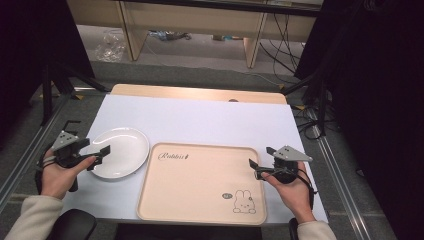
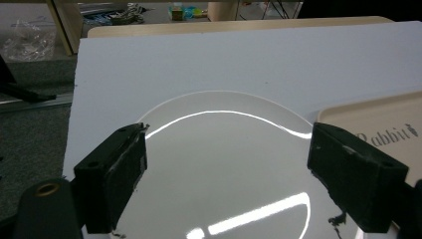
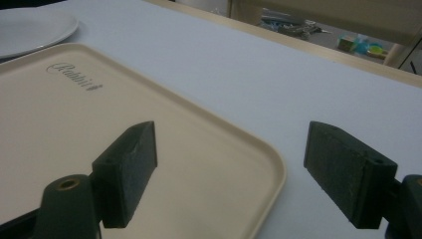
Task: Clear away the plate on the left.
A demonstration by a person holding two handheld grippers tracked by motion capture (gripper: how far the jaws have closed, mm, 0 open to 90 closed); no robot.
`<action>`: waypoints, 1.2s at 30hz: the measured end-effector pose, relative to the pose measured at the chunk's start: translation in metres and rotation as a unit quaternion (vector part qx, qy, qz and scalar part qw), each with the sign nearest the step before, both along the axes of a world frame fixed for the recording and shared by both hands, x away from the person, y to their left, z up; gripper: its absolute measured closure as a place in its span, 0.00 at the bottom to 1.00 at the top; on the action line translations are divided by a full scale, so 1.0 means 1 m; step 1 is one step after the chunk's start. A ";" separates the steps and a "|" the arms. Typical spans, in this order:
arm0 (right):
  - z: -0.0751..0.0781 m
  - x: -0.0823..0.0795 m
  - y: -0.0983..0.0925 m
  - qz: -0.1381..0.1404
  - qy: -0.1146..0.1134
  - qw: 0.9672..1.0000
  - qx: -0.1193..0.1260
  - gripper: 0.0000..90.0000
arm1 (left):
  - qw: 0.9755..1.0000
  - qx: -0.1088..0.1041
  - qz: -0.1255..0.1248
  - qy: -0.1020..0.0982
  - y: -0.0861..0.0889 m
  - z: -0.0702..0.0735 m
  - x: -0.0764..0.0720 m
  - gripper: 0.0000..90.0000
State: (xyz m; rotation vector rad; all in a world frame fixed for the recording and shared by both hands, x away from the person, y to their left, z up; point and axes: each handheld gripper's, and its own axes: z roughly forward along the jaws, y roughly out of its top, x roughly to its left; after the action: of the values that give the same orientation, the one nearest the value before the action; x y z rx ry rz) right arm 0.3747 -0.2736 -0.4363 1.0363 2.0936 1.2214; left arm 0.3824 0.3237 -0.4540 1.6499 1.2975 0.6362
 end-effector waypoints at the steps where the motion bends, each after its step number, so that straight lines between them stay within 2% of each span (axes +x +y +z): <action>1: 0.000 0.000 0.000 0.000 0.000 1.000 0.000 0.24 | 1.000 -0.001 0.004 -0.001 0.003 -0.001 0.002 0.17; 6: 0.000 0.000 0.000 0.000 0.000 1.000 0.000 0.24 | 1.000 -0.003 0.011 0.005 0.009 -0.004 0.005 0.17; 8: 0.000 0.000 0.000 -0.001 0.000 1.000 0.000 0.24 | 1.000 -0.001 0.016 0.016 0.011 -0.005 0.007 0.17; 9: 0.000 0.000 0.000 -0.001 0.000 1.000 0.000 0.24 | 0.999 0.002 0.022 0.028 0.014 -0.007 0.009 0.18; 21: 0.000 0.000 -0.001 -0.003 -0.004 1.000 -0.002 0.24 | 0.998 0.000 0.036 0.057 0.025 -0.017 0.020 0.23; 25: 0.000 0.000 -0.001 -0.004 -0.009 1.000 -0.004 0.24 | 0.996 -0.005 0.044 0.078 0.028 -0.021 0.023 0.25; 27: 0.000 0.000 -0.001 -0.004 -0.008 1.000 -0.005 0.24 | 0.996 -0.004 0.044 0.081 0.029 -0.022 0.024 0.26; 32: 0.000 0.000 -0.001 -0.004 -0.008 1.000 -0.005 0.25 | 0.994 -0.006 0.049 0.100 0.031 -0.025 0.026 0.27; 33: 0.000 0.000 -0.001 -0.004 -0.008 1.000 -0.005 0.25 | 0.993 -0.012 0.051 0.101 0.031 -0.026 0.027 0.28; 34: 0.000 0.000 -0.001 -0.004 -0.007 1.000 -0.005 0.25 | 0.992 -0.010 0.054 0.112 0.032 -0.026 0.027 0.28; 36: 0.000 0.000 -0.001 -0.004 -0.006 1.000 -0.005 0.25 | 0.991 -0.011 0.057 0.119 0.033 -0.027 0.028 0.29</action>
State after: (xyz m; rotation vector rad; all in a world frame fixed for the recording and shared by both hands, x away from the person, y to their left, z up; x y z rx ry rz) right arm 0.3751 -0.2745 -0.4367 1.0291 2.0815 1.2105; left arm 0.4099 0.3569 -0.4814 1.6805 1.5724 0.5007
